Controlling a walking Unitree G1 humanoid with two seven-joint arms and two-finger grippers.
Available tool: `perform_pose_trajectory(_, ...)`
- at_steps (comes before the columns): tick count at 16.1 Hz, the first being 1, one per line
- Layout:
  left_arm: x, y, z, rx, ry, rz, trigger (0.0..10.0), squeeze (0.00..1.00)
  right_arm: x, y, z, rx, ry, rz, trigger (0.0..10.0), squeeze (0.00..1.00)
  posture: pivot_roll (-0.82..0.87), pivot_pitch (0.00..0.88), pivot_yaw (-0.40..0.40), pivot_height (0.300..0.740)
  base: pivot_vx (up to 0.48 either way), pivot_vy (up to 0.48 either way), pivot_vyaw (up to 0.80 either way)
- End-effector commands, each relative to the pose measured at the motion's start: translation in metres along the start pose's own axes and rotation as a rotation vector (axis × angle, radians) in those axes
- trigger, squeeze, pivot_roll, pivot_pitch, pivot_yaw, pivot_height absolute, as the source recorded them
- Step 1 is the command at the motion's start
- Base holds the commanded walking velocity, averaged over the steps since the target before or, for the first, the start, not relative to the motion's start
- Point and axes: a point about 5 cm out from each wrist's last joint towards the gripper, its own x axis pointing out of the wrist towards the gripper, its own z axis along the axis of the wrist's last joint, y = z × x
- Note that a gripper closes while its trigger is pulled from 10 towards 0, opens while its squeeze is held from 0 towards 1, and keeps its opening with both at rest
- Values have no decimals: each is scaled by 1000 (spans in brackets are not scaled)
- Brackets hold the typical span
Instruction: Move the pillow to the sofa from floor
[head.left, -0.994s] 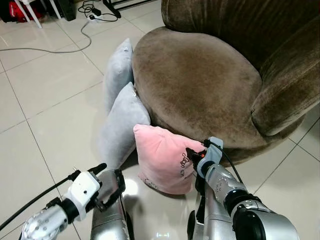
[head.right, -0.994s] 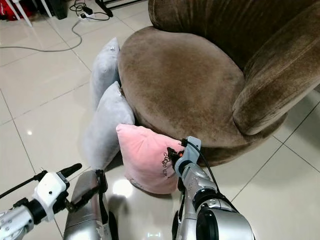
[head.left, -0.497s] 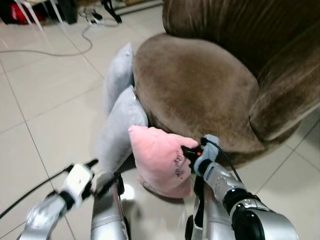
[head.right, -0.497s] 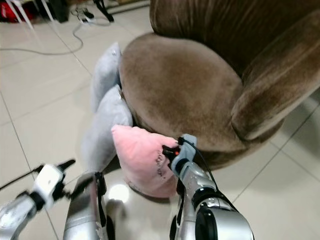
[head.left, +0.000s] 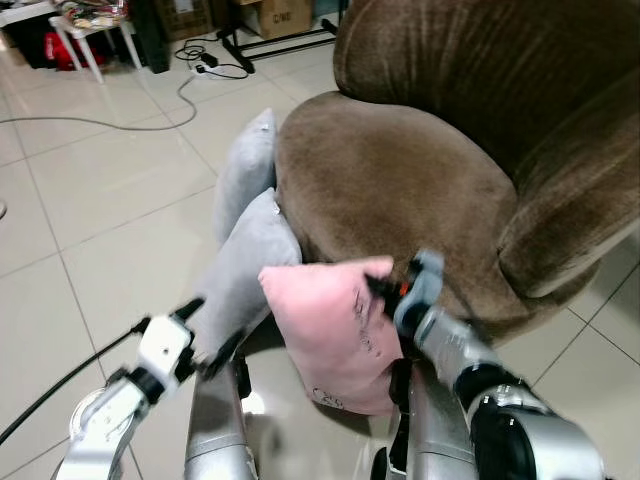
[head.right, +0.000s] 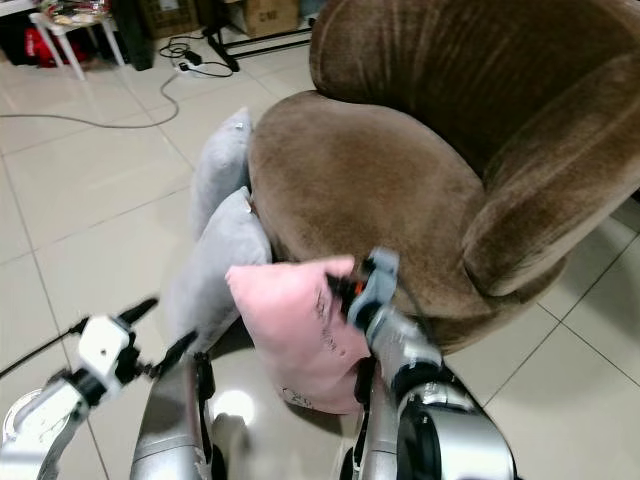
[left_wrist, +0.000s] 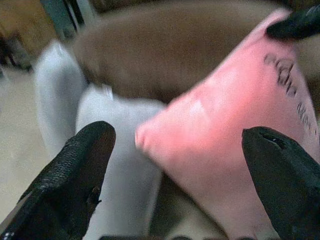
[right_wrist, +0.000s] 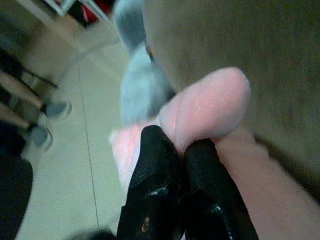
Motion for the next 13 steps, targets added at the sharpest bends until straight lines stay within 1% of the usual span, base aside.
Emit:
perform_pose_trajectory(1, 4, 4, 13, 10, -47, 16, 10000, 0, 5, 13, 45, -6, -166, 76, 0, 0, 103, 0, -8, 521, 0, 0, 0)
perform_pose_trajectory(2, 8, 5, 27, 21, -96, 24, 10000, 0, 5, 20, 66, 11, -241, 101, 0, 0, 98, 0, -4, 521, 0, 0, 0)
perform_pose_trajectory(3, 14, 8, 50, 46, -159, 39, 10000, 0, 1, 31, 98, 32, -357, 139, 0, 0, 92, 0, 3, 521, 0, 0, 0)
perform_pose_trajectory(4, 18, 9, 65, 63, -194, 46, 10000, 0, -4, 38, 117, 43, -432, 145, 0, 0, 90, 0, 10, 521, 0, 0, 0)
perform_pose_trajectory(6, 26, 10, 88, 97, -233, 67, 10000, 0, -13, 45, 143, 75, -537, 136, 0, 0, 85, 0, 18, 521, 0, 0, 0)
perform_pose_trajectory(7, 31, 10, 104, 107, -255, 88, 10000, 0, -21, 47, 158, 90, -600, 111, 0, 0, 79, 0, 22, 521, 0, 0, 0)
perform_pose_trajectory(8, 40, 2, 130, 113, -297, 111, 10000, 0, -30, 48, 172, 101, -661, 77, 0, 0, 73, 0, 25, 521, 0, 0, 0)
perform_pose_trajectory(9, 42, -2, 139, 114, -313, 118, 10000, 0, -33, 48, 176, 102, -677, 63, 0, 0, 73, 0, 25, 521, 0, 0, 0)
perform_pose_trajectory(10, 47, -8, 160, 123, -342, 152, 10000, 0, -44, 50, 188, 118, -732, 28, 0, 0, 68, 0, 24, 521, 0, 0, 0)
perform_pose_trajectory(11, 48, -8, 172, 125, -357, 184, 10000, 0, -53, 54, 196, 121, -771, 1, 0, 0, 60, 0, 25, 521, 0, 0, 0)
perform_pose_trajectory(12, 46, -7, 178, 123, -368, 213, 10000, 0, -60, 59, 196, 81, -782, -27, 0, 0, 56, 0, 26, 521, 0, 0, 0)
perform_pose_trajectory(13, 40, -7, 177, 116, -338, 246, 10000, 0, -65, 67, 181, 26, -751, -61, 0, 0, 44, 0, 34, 521, 0, 0, 0)
